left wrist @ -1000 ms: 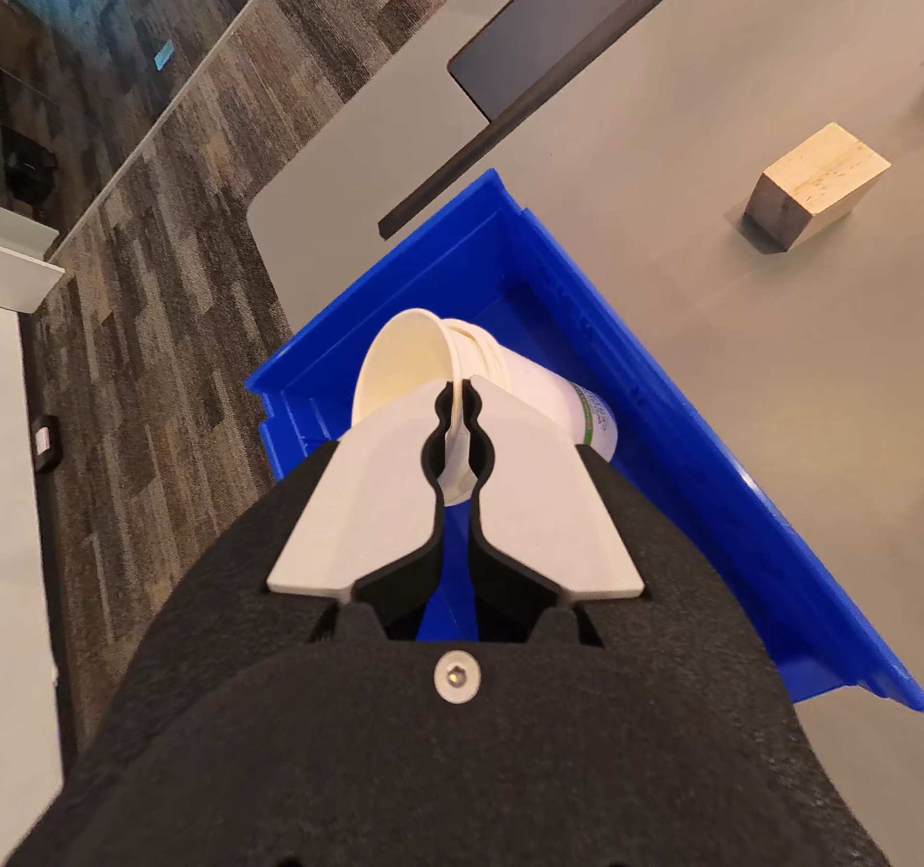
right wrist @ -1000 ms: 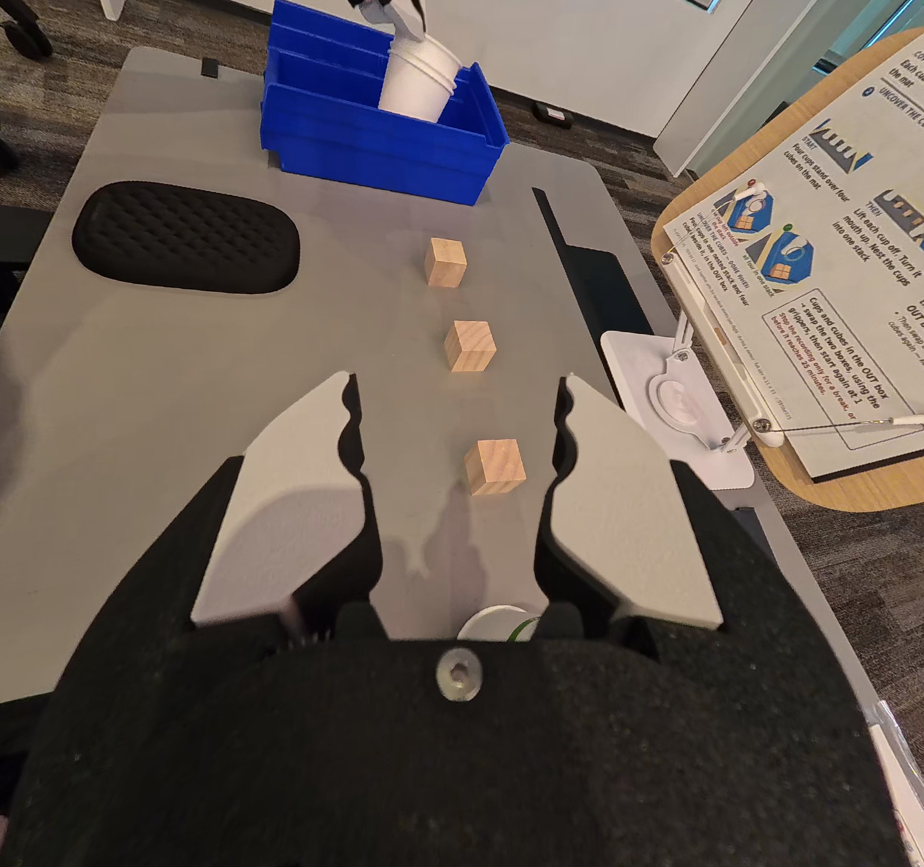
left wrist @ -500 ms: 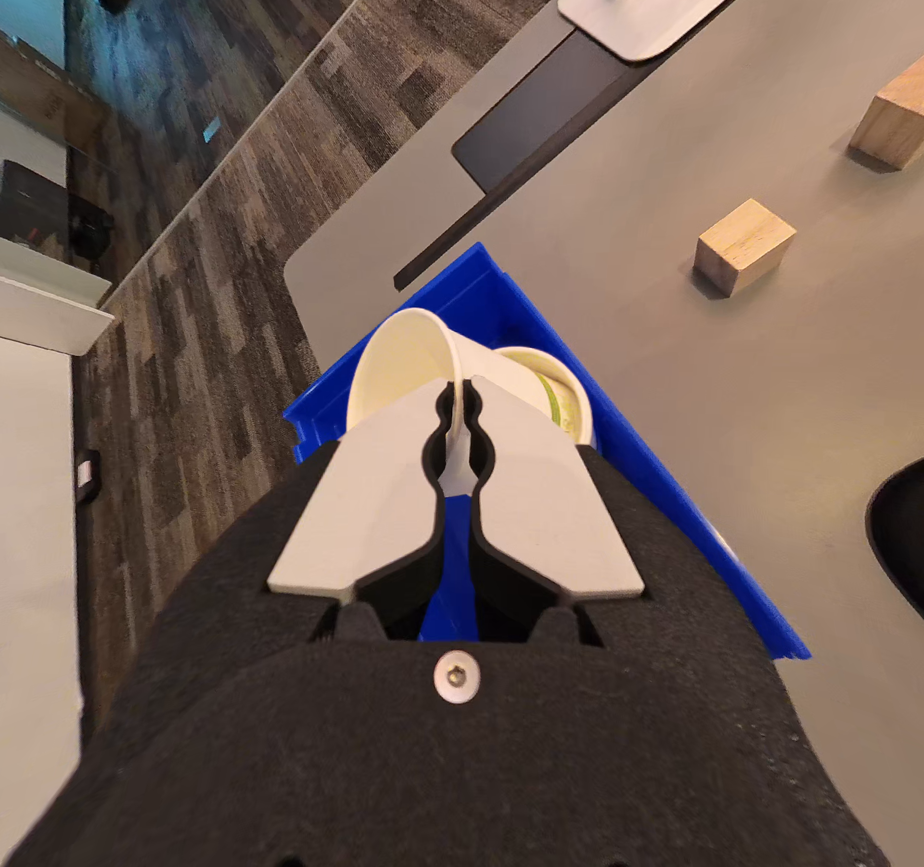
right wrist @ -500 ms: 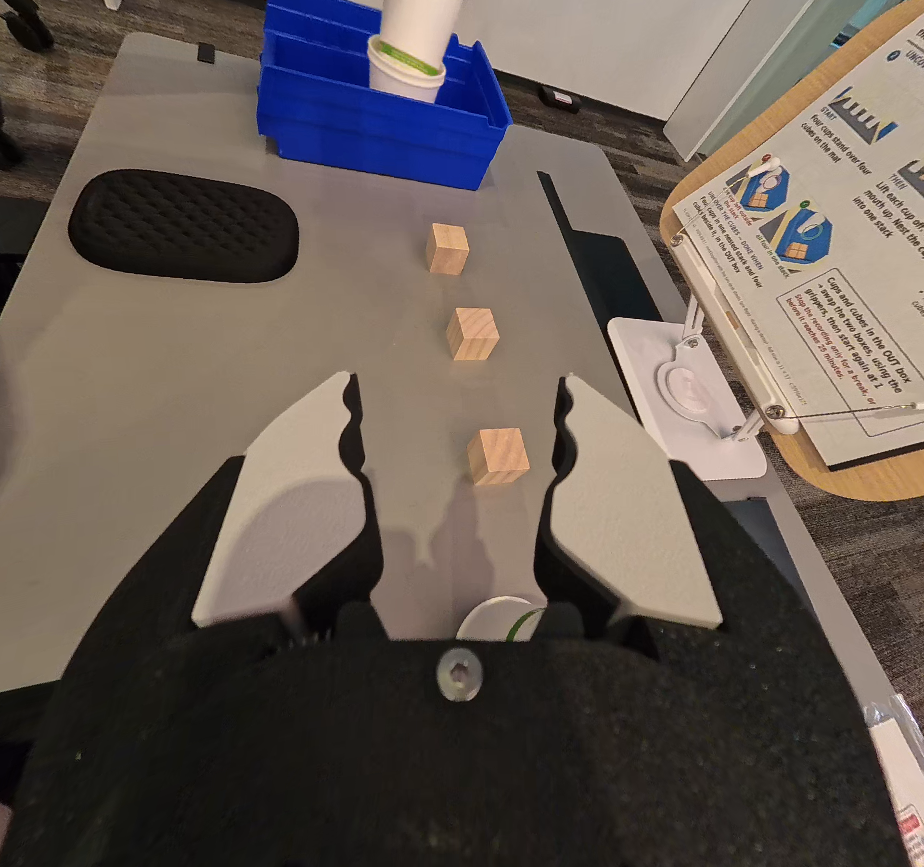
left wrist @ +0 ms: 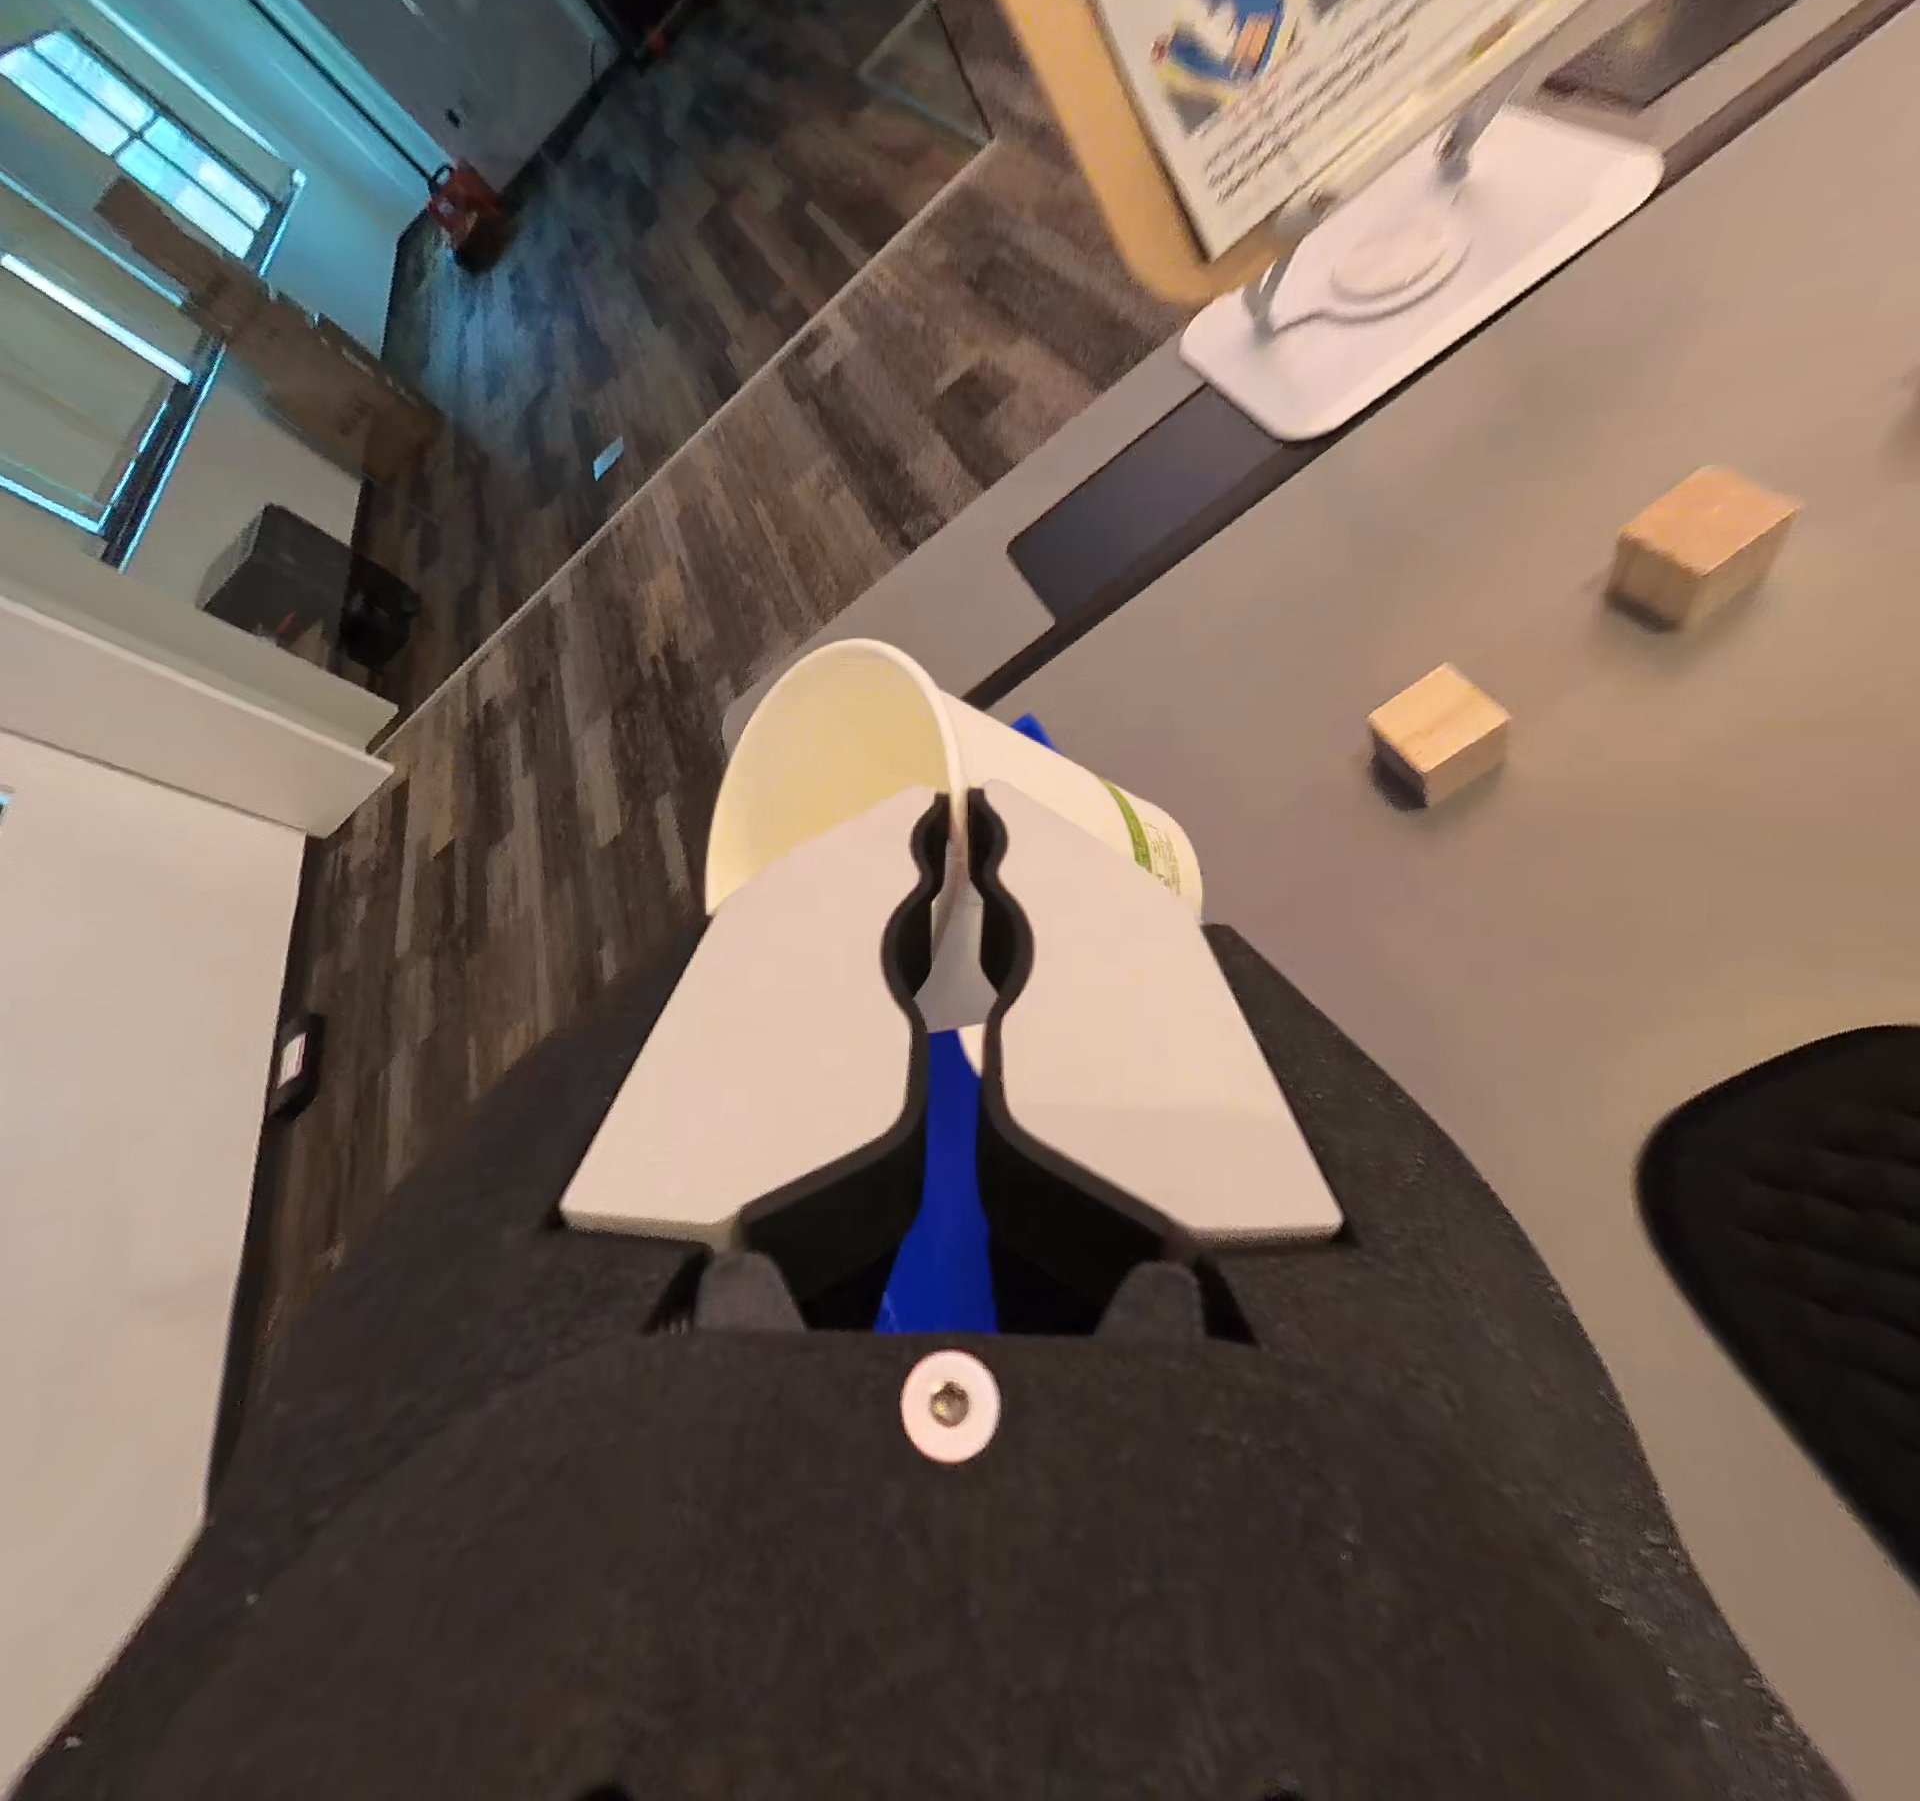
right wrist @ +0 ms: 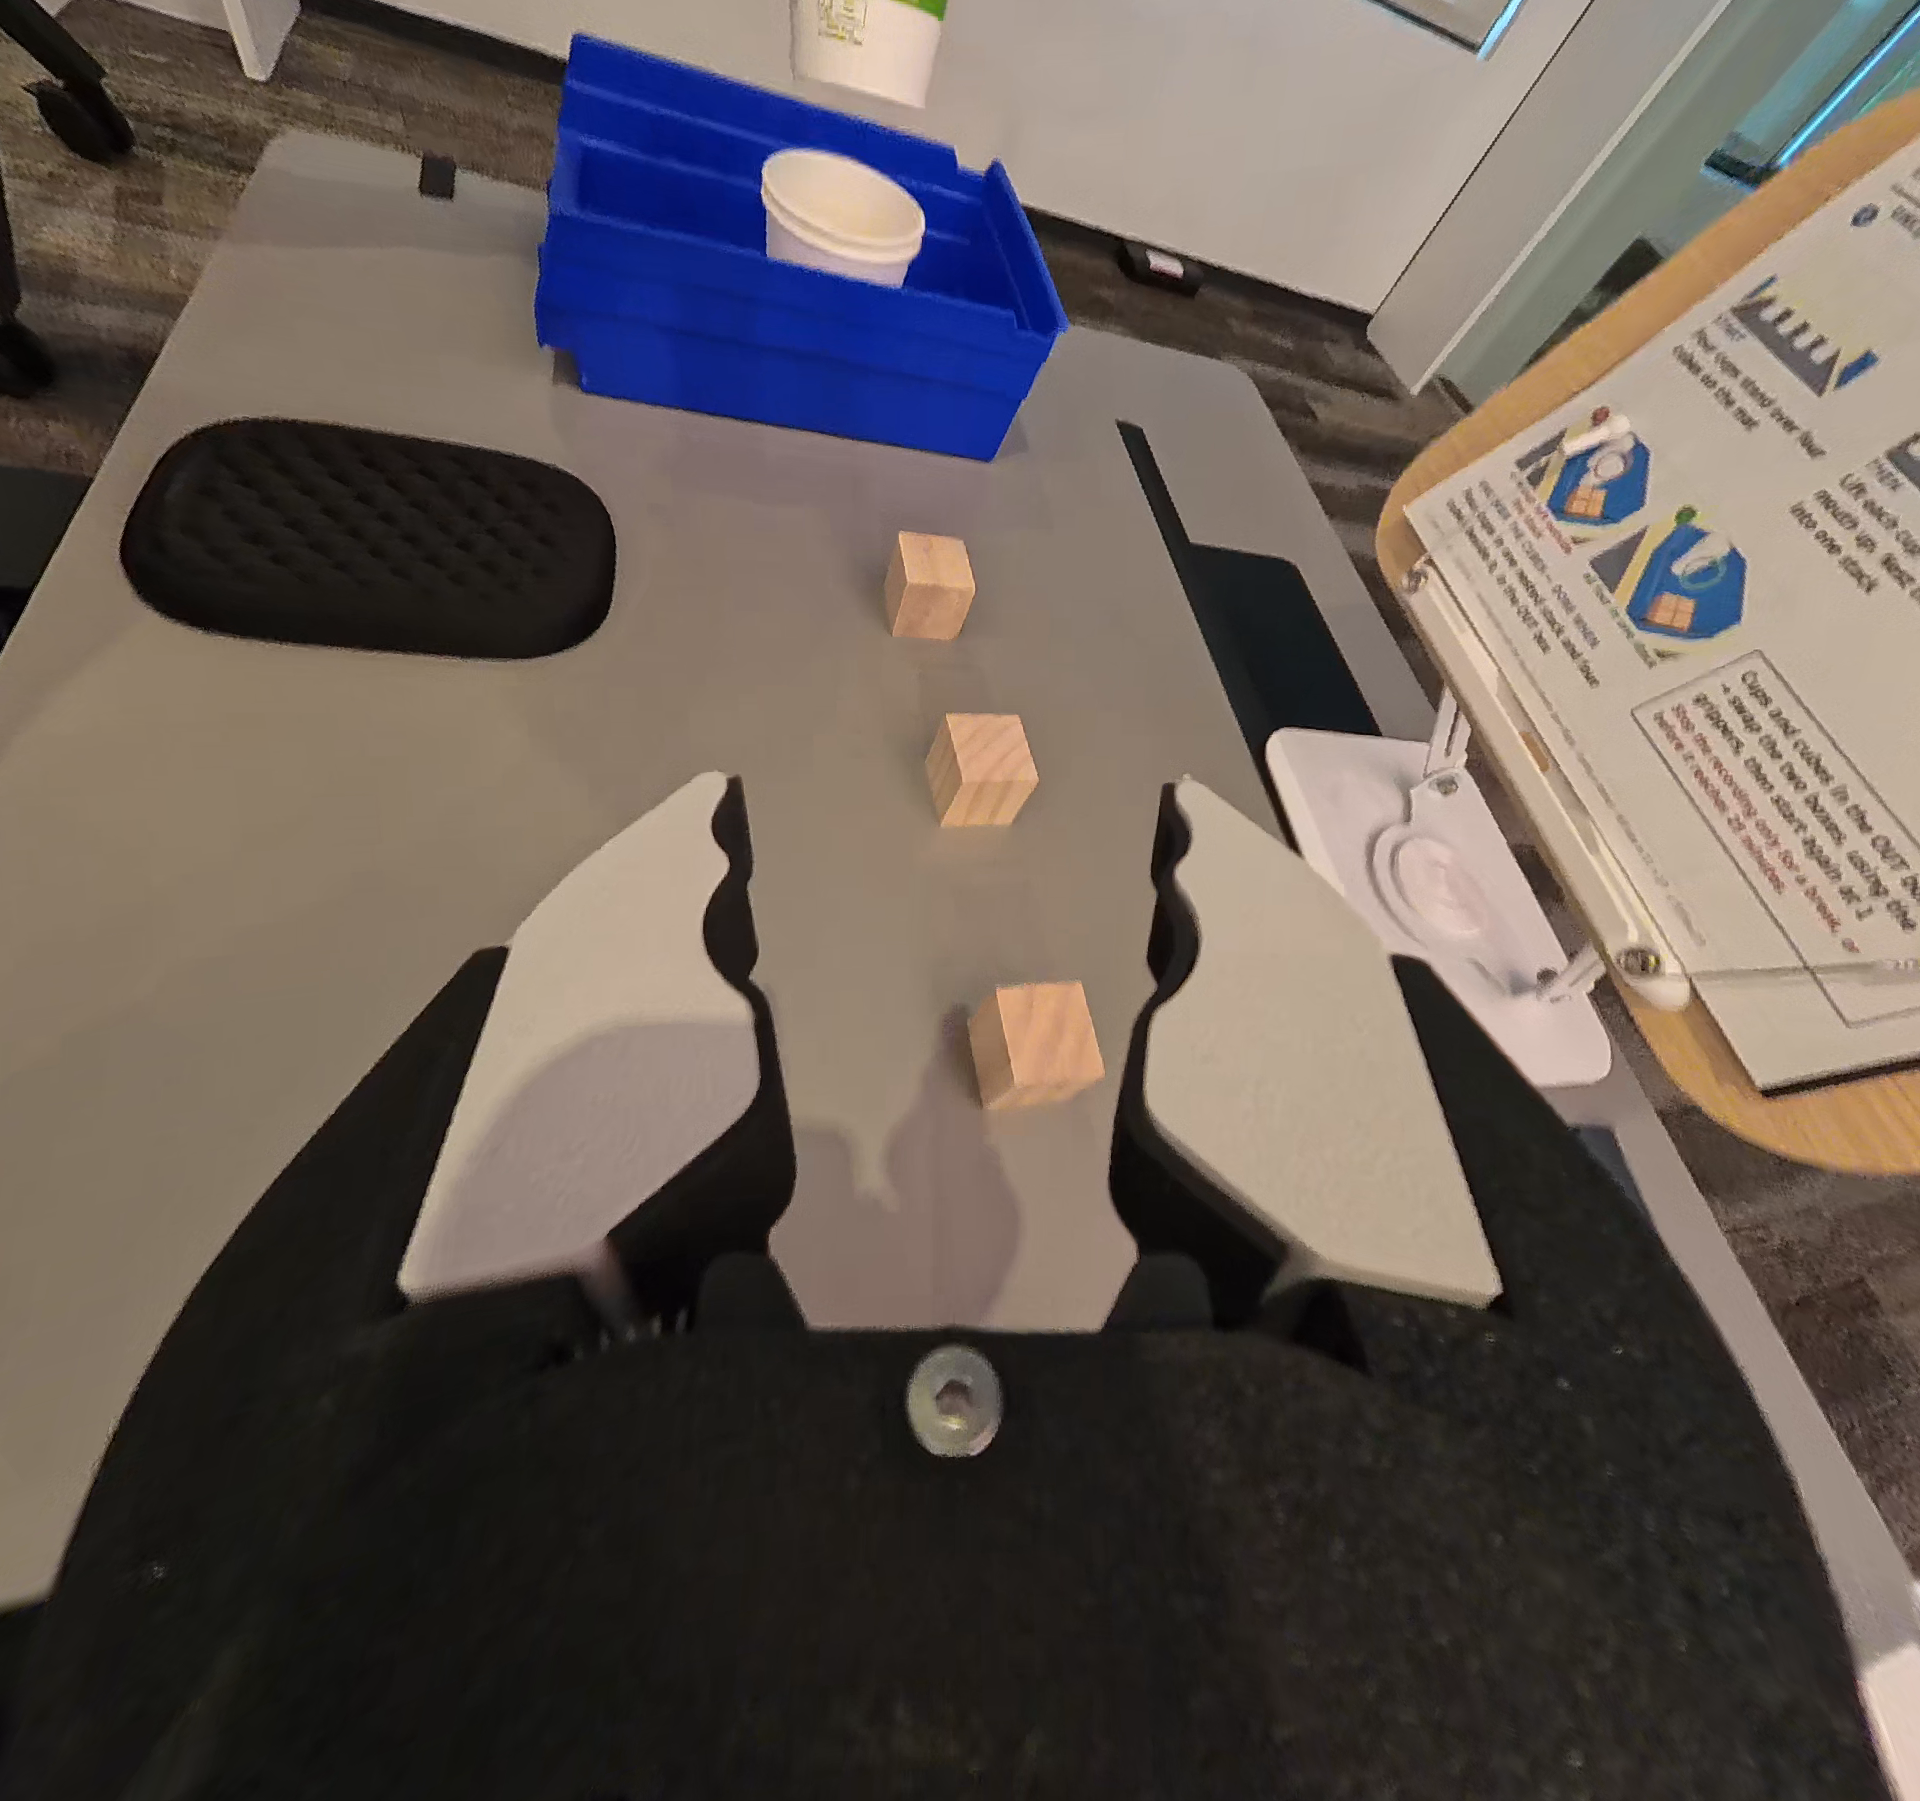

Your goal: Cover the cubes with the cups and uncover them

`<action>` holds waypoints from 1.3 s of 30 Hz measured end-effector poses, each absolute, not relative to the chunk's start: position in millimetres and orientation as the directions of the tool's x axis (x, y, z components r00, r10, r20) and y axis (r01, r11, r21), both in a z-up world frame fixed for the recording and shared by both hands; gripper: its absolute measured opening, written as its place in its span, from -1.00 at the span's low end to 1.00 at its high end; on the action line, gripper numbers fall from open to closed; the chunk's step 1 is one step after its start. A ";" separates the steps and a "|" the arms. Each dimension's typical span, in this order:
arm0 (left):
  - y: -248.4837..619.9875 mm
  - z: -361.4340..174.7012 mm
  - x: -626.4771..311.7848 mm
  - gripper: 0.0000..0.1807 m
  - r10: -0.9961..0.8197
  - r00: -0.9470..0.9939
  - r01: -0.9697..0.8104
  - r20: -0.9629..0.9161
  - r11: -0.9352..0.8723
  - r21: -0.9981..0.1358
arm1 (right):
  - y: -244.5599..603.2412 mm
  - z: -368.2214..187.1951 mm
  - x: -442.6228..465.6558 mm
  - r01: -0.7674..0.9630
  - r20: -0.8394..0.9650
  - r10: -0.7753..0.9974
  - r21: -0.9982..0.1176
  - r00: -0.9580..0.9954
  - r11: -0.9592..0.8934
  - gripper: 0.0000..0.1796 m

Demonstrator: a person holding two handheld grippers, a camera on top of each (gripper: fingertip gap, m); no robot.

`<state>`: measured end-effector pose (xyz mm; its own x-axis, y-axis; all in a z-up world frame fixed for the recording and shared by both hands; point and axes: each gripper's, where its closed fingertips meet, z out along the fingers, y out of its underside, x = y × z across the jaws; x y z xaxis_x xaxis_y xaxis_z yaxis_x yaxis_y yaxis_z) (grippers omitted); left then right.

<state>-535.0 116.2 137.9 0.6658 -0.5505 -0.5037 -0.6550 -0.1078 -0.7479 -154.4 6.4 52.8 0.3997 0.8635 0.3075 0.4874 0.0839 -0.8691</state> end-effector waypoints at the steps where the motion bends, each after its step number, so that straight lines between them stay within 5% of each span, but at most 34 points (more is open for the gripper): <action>1: 109.9 143.9 -525.8 -0.97 -0.563 0.663 -0.643 -0.493 -0.092 -0.760 | 9.2 55.6 -162.7 0.475 0.312 0.860 -0.875 0.403 0.094 -0.17; 9: 53.3 140.6 -419.9 -0.97 -0.733 0.543 -0.591 -0.410 0.013 -0.807 | 17.6 75.4 -274.7 0.187 0.146 0.890 -0.980 0.433 0.070 0.03; 19: 3.2 115.7 -324.2 -0.97 -0.842 0.400 -0.547 -0.362 0.098 -0.832 | 22.2 29.4 -323.2 0.192 -0.043 0.903 -0.972 0.428 -0.137 0.14; 22: -6.4 112.9 -315.2 -0.97 -0.873 0.368 -0.534 -0.320 0.084 -0.842 | 24.0 30.8 -319.9 0.203 -0.002 0.901 -0.974 0.433 -0.100 -0.14; 32: -20.1 71.5 -317.9 -0.71 -0.934 0.307 -0.618 -0.184 -0.048 -0.785 | 15.2 20.5 -300.1 0.530 0.322 0.883 -0.842 0.342 0.102 -0.15; 37: -25.8 38.3 -318.0 -0.74 -0.946 0.243 -0.721 -0.215 -0.028 -0.692 | 12.6 15.7 -298.3 0.632 0.437 0.844 -0.759 0.312 0.159 -0.15; 39: -32.2 31.1 -314.6 -0.95 -0.958 0.208 -0.720 -0.198 -0.013 -0.694 | 15.2 13.8 -296.7 0.661 0.474 0.824 -0.731 0.310 0.171 -0.15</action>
